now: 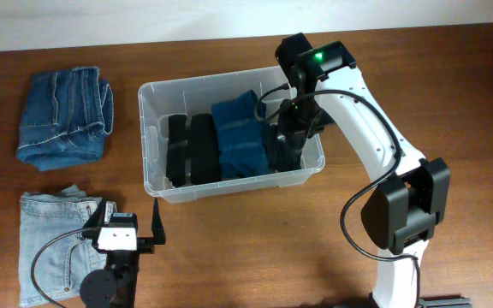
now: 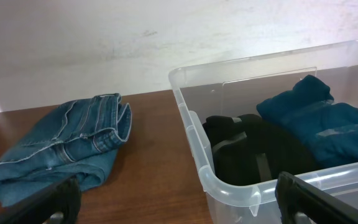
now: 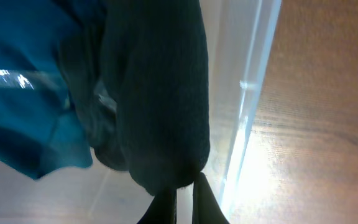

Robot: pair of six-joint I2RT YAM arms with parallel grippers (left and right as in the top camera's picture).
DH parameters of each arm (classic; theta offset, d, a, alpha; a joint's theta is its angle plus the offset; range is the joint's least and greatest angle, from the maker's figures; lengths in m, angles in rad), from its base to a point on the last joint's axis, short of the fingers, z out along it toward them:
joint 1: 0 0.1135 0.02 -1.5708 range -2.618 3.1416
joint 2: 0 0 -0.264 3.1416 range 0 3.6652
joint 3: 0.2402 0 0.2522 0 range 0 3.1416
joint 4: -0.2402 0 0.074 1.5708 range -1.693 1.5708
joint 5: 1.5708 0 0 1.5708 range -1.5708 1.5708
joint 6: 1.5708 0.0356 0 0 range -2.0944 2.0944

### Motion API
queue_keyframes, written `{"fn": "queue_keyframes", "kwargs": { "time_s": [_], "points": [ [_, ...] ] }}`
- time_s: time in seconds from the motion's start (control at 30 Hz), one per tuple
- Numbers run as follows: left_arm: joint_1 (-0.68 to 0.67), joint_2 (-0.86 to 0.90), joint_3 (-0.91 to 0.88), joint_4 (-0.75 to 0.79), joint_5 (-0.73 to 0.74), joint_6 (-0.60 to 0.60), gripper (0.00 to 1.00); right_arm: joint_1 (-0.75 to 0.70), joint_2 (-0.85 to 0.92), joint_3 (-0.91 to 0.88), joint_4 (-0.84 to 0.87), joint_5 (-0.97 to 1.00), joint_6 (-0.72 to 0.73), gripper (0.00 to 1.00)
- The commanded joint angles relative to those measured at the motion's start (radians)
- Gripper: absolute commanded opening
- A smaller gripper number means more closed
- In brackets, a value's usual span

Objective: Pack container
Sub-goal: 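Open the right gripper and press the black garment into place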

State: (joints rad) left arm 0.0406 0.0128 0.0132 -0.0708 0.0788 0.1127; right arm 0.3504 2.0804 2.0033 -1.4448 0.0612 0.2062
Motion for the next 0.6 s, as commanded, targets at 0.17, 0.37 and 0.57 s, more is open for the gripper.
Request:
{"fn": "queue_keyframes", "kwargs": {
  "time_s": [0.17, 0.37, 0.57],
  "points": [
    [0.002, -0.006, -0.004, -0.002, 0.011, 0.009, 0.99, 0.0, 0.061, -0.008, 0.111, -0.062, 0.005, 0.04],
    [0.002, -0.006, -0.004, -0.002, 0.011, 0.009, 0.99, 0.0, 0.095, -0.008, 0.178, -0.063, 0.005, 0.04],
    [0.002, -0.006, -0.004, -0.002, 0.011, 0.009, 0.99, 0.002, 0.105, -0.008, 0.251, -0.085, 0.005, 0.05]
  ]
}}
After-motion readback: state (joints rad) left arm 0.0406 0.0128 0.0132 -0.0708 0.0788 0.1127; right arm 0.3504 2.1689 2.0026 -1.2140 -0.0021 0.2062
